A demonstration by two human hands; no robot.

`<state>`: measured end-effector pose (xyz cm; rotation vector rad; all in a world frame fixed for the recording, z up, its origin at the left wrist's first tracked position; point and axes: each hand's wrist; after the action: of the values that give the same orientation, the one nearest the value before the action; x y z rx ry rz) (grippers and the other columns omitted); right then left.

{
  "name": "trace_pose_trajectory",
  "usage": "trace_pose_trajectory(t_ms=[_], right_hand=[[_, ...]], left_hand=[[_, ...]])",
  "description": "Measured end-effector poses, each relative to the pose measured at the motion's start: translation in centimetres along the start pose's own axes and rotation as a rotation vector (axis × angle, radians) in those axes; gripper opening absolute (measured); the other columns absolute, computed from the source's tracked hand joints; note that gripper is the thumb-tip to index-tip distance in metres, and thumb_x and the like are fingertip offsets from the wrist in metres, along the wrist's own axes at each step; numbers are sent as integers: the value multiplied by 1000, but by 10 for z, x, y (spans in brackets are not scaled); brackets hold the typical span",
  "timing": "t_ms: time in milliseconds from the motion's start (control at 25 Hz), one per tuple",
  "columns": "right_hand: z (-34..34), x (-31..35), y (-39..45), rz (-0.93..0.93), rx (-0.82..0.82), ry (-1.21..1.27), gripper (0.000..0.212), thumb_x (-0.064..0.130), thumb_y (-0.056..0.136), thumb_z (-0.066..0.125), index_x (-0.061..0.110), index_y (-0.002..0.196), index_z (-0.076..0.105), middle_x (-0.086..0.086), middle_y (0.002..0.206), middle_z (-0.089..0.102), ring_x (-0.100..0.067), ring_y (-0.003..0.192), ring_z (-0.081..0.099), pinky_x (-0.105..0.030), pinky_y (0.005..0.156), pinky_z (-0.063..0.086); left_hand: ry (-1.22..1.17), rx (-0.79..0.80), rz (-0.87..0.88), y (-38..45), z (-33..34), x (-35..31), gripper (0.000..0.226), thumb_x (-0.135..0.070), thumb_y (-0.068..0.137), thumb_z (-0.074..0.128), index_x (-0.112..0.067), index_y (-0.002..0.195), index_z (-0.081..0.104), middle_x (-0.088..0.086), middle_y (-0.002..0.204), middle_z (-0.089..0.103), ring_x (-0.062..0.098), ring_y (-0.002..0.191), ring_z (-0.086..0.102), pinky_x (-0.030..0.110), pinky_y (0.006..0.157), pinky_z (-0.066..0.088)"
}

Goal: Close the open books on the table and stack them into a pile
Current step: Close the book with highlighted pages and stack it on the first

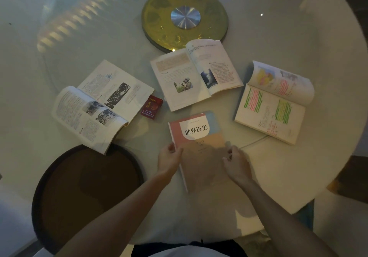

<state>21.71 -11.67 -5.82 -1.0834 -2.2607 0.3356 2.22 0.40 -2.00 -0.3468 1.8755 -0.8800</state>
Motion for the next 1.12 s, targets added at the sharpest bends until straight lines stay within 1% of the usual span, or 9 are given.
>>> trace_pose_trajectory(t_ms=[160, 280, 360, 520, 680, 840, 960, 1040, 1120], right_hand=[[1, -3, -12, 42, 21, 142, 14, 19, 96, 59, 9, 106, 61, -11, 99, 67, -32, 89, 62, -36, 67, 43], [-9, -3, -18, 75, 65, 269, 4, 22, 96, 59, 18, 98, 62, -6, 95, 67, -24, 83, 60, -31, 62, 43], [-26, -13, -10, 81, 27, 354, 6, 24, 96, 62, 20, 92, 64, -4, 92, 68, -22, 85, 62, -31, 65, 43], [-81, -44, 30, 111, -184, 451, 9, 22, 96, 64, 15, 100, 65, -5, 98, 66, -26, 96, 63, -29, 78, 41], [-140, -98, 79, 263, -334, 545, 43, 29, 93, 70, 7, 129, 60, -8, 116, 61, -27, 108, 61, -32, 81, 45], [-166, -149, 117, 341, -238, 551, 63, 34, 86, 75, 7, 138, 52, -10, 126, 60, -32, 117, 60, -49, 98, 55], [-166, -170, 125, 322, -125, 716, 35, 31, 86, 76, 13, 110, 58, -9, 110, 65, -27, 102, 64, -41, 86, 55], [-165, -177, 130, 278, -129, 713, 21, 25, 87, 74, 14, 86, 56, -10, 93, 64, -26, 86, 61, -35, 69, 46], [-164, -175, 131, 274, -123, 740, 15, 22, 89, 72, 14, 93, 60, -5, 97, 67, -22, 88, 61, -32, 68, 47]], left_hand=[[43, 20, 71, 4, -6, -6, 38, -21, 98, 60, -7, 133, 62, -6, 100, 65, 0, 80, 60, 11, 59, 48], [203, -48, 175, 4, -2, -9, 51, -31, 95, 63, -14, 142, 53, 5, 129, 59, 16, 109, 60, 31, 85, 58], [301, -107, 289, 7, 15, -21, 48, -33, 94, 64, -15, 137, 56, 7, 132, 57, 20, 116, 58, 40, 95, 56], [243, 57, 291, 18, 68, -72, 44, -31, 92, 68, -10, 131, 63, 7, 125, 66, 19, 110, 62, 34, 92, 53], [277, 143, 234, 31, 149, -124, 57, -37, 91, 69, -11, 141, 57, 10, 135, 62, 22, 117, 61, 28, 86, 46], [309, 139, 144, 46, 210, -143, 70, -40, 92, 67, -12, 151, 41, 11, 151, 46, 26, 133, 50, 38, 106, 46], [351, 114, 106, 50, 227, -141, 69, -34, 93, 67, -9, 151, 37, 10, 151, 44, 26, 132, 49, 38, 106, 44], [330, 79, 91, 49, 234, -139, 60, -27, 96, 65, -6, 147, 41, 6, 136, 53, 19, 114, 53, 33, 92, 44], [333, 71, 73, 43, 237, -137, 53, -25, 98, 63, -5, 143, 45, 7, 123, 57, 15, 101, 51, 29, 83, 40]])
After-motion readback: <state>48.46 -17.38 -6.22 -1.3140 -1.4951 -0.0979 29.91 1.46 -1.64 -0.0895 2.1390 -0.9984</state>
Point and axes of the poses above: each hand's wrist, its own y-axis towards the middle knuckle, its own z-axis out of the palm, x = y × z
